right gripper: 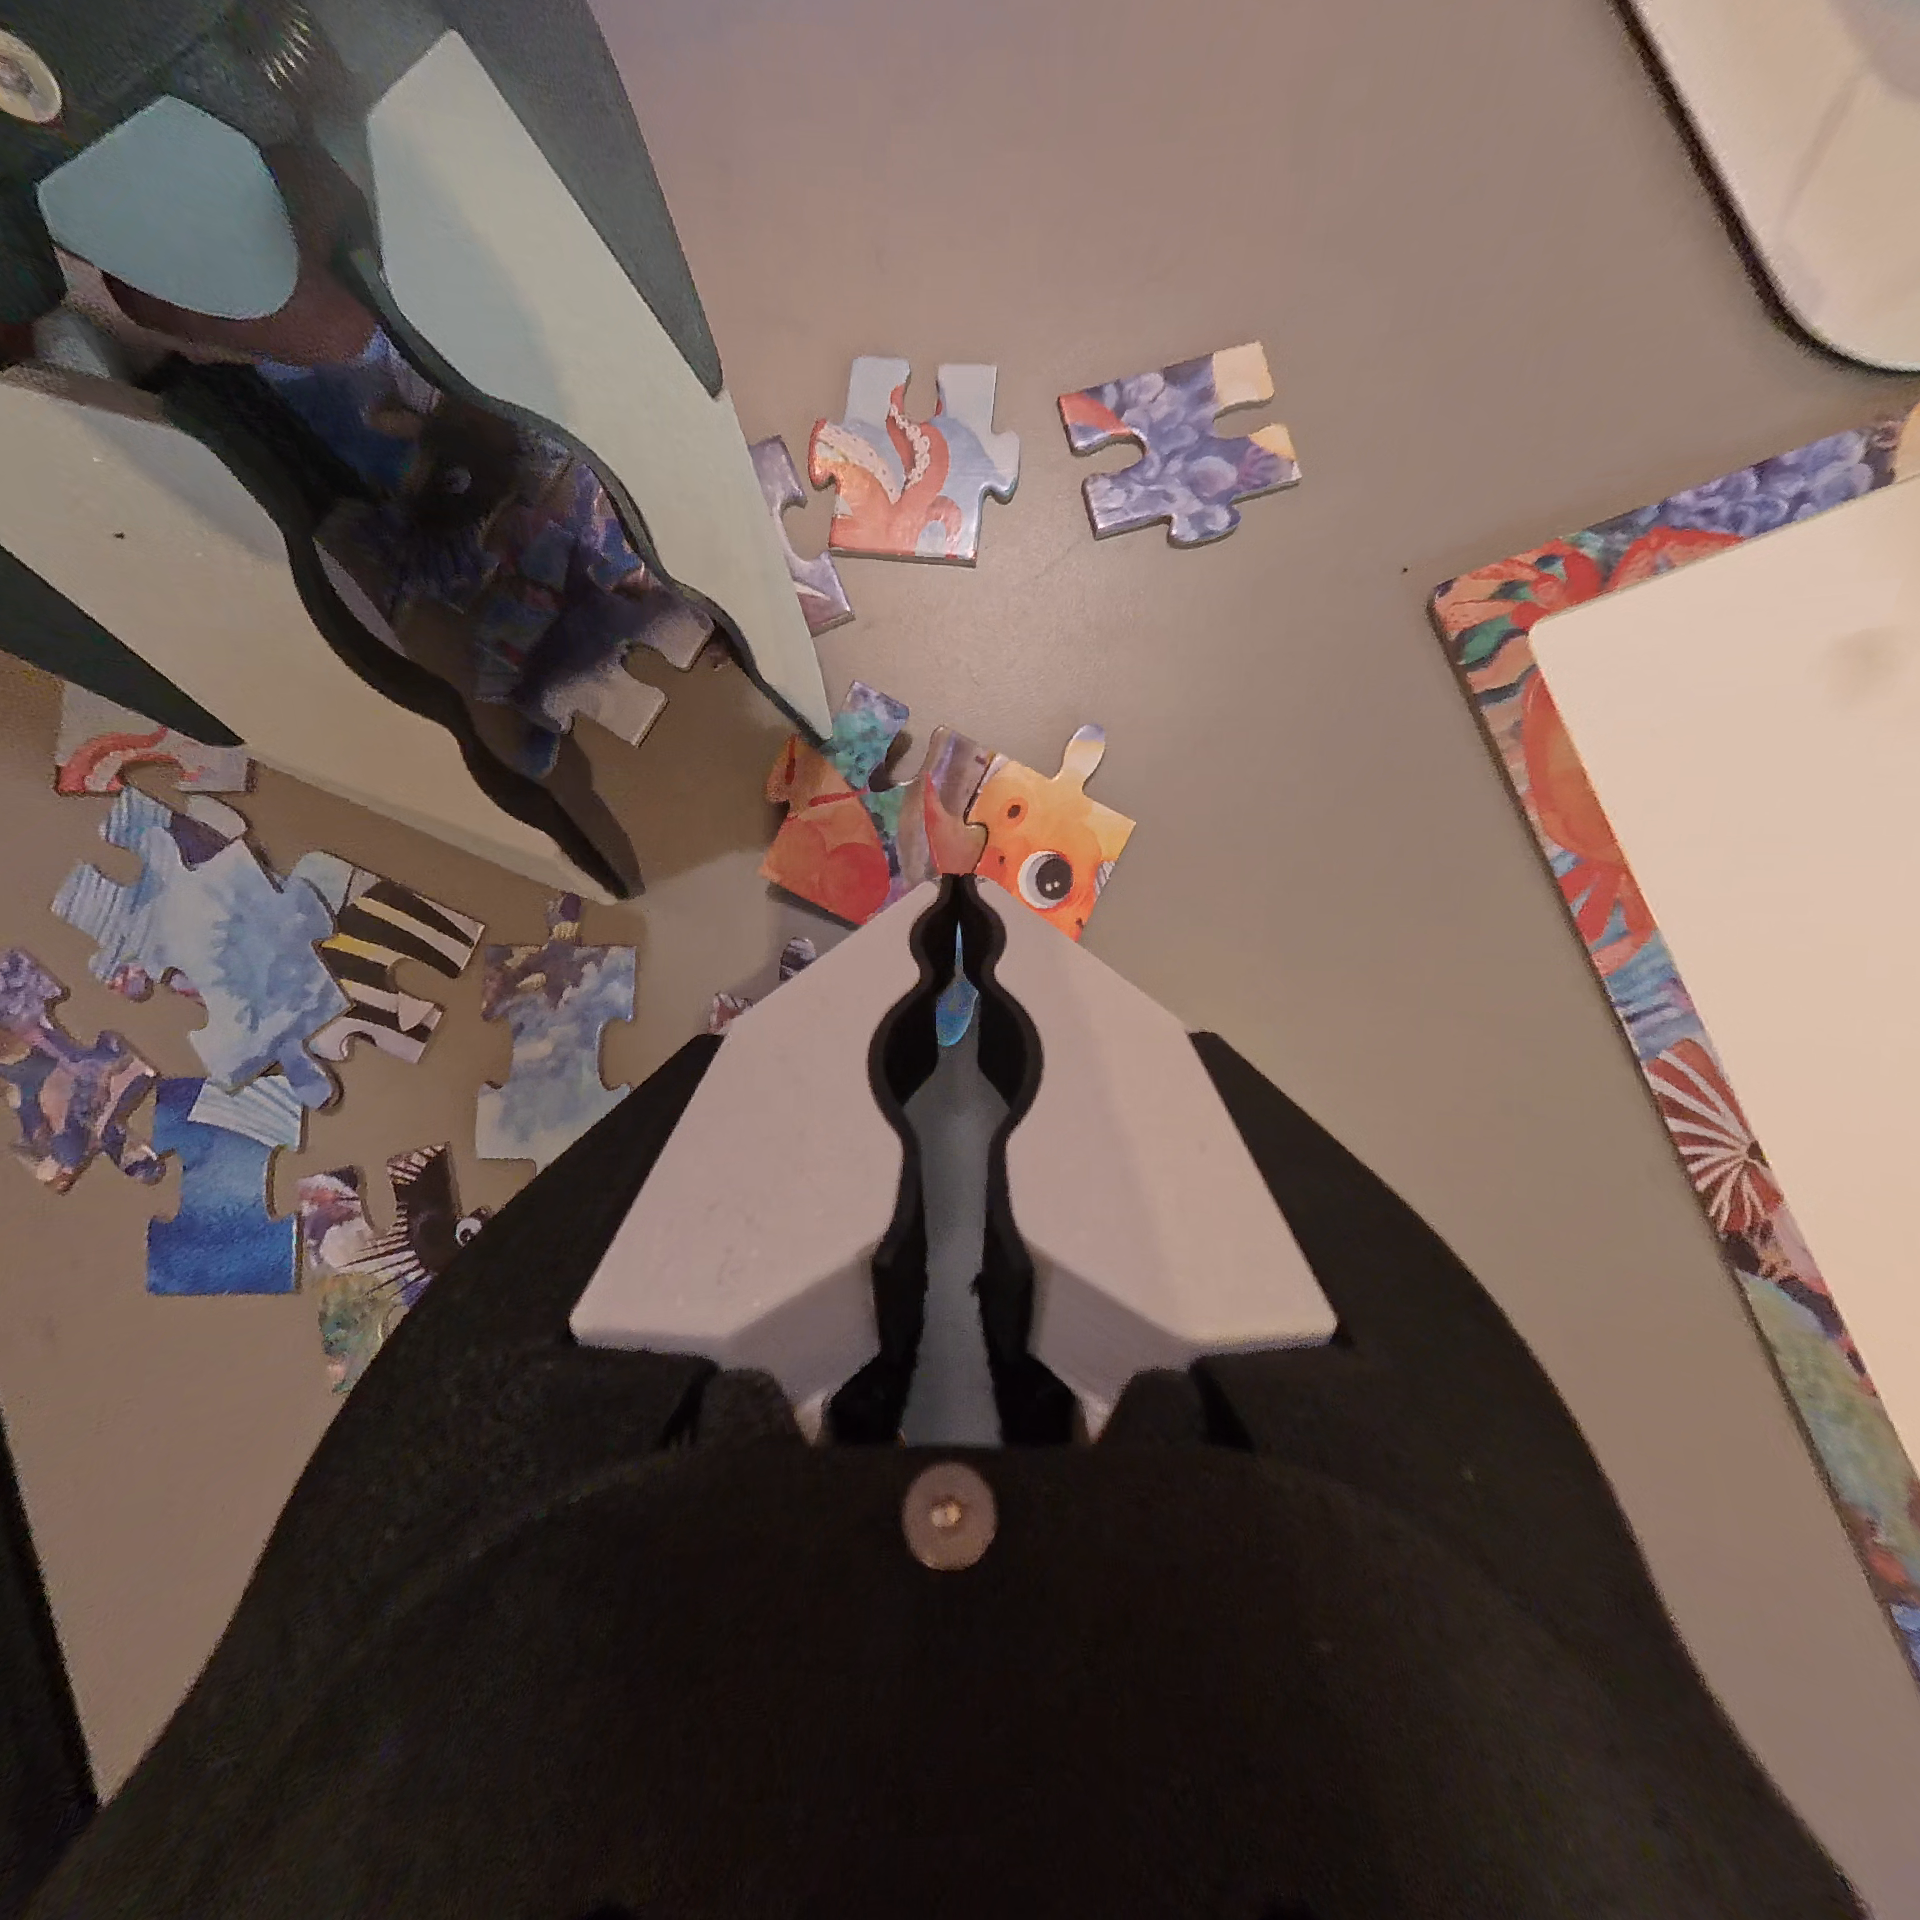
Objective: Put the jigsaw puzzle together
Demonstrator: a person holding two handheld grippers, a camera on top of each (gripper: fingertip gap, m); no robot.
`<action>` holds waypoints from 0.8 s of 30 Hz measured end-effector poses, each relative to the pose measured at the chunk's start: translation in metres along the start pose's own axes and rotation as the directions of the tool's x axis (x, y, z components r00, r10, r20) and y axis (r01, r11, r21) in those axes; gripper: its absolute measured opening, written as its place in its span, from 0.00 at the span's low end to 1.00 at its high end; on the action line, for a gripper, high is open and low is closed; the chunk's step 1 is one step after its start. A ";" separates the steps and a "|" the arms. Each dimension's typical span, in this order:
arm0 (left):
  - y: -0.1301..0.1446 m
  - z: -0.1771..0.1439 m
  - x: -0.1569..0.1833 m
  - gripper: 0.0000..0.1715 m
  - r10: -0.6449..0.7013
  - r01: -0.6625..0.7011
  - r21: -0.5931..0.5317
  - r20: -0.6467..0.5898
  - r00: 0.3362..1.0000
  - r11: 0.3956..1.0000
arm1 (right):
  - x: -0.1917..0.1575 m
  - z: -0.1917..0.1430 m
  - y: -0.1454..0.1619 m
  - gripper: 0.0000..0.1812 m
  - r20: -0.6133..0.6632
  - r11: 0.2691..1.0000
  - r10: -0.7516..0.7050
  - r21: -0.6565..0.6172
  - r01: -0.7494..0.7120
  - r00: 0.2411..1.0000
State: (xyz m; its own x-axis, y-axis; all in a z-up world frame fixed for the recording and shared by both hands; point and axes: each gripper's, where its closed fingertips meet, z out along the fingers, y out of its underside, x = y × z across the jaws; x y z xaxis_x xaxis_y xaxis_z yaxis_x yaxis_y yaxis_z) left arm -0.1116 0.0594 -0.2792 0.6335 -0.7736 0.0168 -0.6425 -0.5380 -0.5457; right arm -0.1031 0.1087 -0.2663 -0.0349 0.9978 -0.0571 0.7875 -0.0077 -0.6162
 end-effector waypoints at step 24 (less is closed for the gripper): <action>0.003 0.005 -0.002 0.29 0.005 -0.005 -0.027 0.009 1.000 1.000 | 0.009 0.021 -0.007 0.00 -0.091 0.996 -0.088 -0.015 0.087 0.992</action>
State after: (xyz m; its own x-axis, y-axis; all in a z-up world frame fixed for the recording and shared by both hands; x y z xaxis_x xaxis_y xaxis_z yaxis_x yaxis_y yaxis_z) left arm -0.1128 0.0608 -0.2852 0.6338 -0.7735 0.0068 -0.6568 -0.5428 -0.5233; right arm -0.1222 0.1166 -0.2792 -0.0477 0.9965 0.0692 0.7908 0.0800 -0.6068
